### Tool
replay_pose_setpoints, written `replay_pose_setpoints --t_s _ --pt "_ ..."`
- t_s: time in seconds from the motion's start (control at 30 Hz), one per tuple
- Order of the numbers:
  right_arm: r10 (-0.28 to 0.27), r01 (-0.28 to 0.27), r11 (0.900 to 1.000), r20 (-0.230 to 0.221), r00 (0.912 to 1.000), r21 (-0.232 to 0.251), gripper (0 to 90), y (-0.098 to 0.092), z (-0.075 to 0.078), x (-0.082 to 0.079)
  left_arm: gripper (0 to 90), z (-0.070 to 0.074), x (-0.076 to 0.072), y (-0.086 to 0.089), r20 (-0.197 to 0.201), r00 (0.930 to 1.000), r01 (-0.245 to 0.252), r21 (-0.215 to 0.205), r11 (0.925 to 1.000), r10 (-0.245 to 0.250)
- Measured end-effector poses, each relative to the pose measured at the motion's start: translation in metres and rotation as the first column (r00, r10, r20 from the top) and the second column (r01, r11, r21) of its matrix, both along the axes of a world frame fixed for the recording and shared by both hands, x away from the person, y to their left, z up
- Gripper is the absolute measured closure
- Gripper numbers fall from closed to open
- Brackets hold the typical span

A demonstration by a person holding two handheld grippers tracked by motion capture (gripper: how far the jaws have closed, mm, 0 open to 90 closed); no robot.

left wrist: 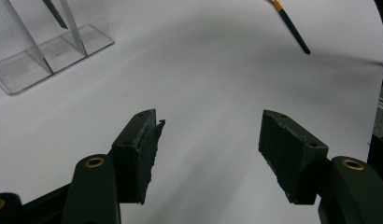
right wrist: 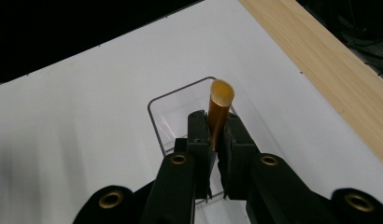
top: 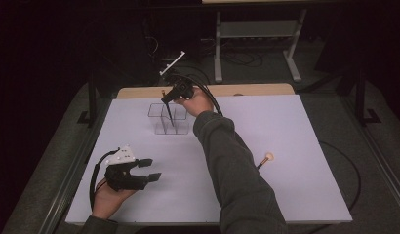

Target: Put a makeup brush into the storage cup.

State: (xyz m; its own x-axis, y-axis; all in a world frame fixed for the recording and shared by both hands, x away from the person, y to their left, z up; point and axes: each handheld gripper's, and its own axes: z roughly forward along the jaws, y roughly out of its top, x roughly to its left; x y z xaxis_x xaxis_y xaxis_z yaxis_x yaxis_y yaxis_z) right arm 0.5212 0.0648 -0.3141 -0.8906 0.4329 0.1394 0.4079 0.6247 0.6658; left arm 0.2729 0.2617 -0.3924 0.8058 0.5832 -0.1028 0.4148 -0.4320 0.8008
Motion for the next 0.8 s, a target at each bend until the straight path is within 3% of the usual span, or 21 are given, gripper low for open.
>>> replay_pose_setpoints --t_s 0.8 --pt "-0.014 0.012 0.999 -0.04 0.9991 -0.031 82.0 0.003 -0.023 -0.001 37.1 -0.001 0.0 -0.001 -0.006 1.0 0.003 0.004 1.0 -0.003"
